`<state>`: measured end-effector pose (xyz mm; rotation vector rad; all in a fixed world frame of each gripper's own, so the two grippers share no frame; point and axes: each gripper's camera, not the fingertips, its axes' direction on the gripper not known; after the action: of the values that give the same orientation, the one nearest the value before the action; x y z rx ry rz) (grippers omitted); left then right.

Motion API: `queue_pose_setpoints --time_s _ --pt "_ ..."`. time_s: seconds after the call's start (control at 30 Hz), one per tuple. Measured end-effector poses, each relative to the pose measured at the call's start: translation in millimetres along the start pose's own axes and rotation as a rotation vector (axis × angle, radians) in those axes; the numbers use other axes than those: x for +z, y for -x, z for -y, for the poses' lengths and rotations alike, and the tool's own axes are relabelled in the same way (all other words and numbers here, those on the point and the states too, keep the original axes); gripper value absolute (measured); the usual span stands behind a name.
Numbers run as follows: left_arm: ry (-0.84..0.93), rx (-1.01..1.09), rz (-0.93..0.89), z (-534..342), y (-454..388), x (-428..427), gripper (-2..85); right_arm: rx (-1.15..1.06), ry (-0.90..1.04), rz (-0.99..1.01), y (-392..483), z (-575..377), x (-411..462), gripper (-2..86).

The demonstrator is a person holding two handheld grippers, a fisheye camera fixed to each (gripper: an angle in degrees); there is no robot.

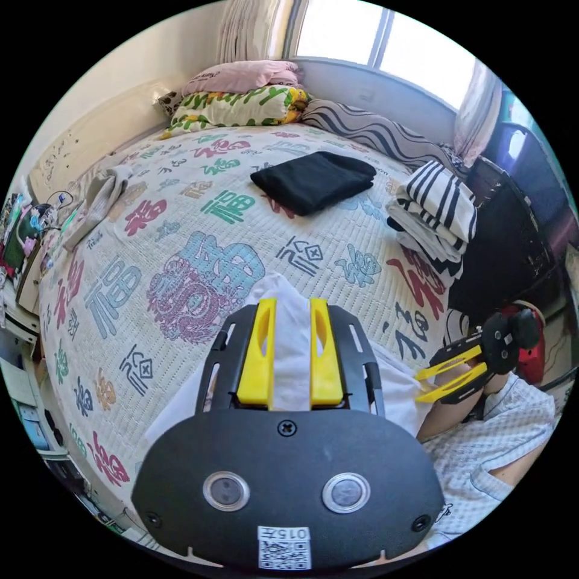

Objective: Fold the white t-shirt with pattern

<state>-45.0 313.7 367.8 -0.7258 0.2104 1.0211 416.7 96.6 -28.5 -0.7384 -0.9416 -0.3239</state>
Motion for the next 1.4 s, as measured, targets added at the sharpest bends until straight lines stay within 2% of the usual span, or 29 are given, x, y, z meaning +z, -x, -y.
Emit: queue_pose_setpoints --time_s 0.17,0.33,0.43,0.57,0.63,0.77,0.87,1.0,1.07,1.17,1.23,1.4 --pt "0.092 0.003 0.060 36.9 -4.5 28.2 0.9 -0.061 -0.016 -0.031 13.7 -20.0 9.2 2.0" --pt "0.014 0.001 0.034 46.6 -6.5 6.9 0.0 -0.065 -0.023 -0.057 19.1 -36.0 13.2 0.1" --pt "-0.057 -0.013 0.021 46.4 -8.6 0.1 0.1 -0.061 0.012 -0.079 22.8 -41.2 25.9 0.1" --pt "0.057 0.004 0.105 42.1 -14.2 32.1 1.6 -0.036 0.036 -0.041 23.1 -43.3 40.5 2.9" --pt "0.001 -0.018 0.089 33.9 -13.1 15.3 2.8 -0.013 0.019 -0.018 20.8 -49.7 37.6 5.1" --pt "-0.128 0.049 -0.093 -25.2 -23.3 -73.7 6.8 0.011 -0.163 -0.056 30.0 -69.7 13.7 7.2" --pt "-0.123 0.144 -0.088 -112.6 -55.8 -129.9 7.9 -0.103 -0.256 -0.039 60.9 -66.7 11.4 7.5" --pt "-0.176 0.133 -0.025 -234.5 -88.4 -155.7 7.7 -0.277 -0.196 -0.015 104.7 -41.1 43.2 8.0" --pt "-0.174 0.123 -0.020 -279.1 -101.1 -148.5 7.8 -0.373 -0.083 0.024 130.0 -19.0 76.9 8.2" --pt "-0.059 0.196 -0.017 -283.5 -125.0 -133.0 8.6 -0.414 0.052 0.000 151.7 1.4 115.5 8.4" --pt "-0.040 0.206 0.033 -292.3 -136.4 -124.2 9.1 -0.394 0.071 -0.035 158.1 10.1 125.5 8.4" --pt "-0.060 0.217 0.082 -314.4 -160.4 -128.9 11.2 -0.297 -0.073 -0.142 168.6 63.9 114.5 8.4"
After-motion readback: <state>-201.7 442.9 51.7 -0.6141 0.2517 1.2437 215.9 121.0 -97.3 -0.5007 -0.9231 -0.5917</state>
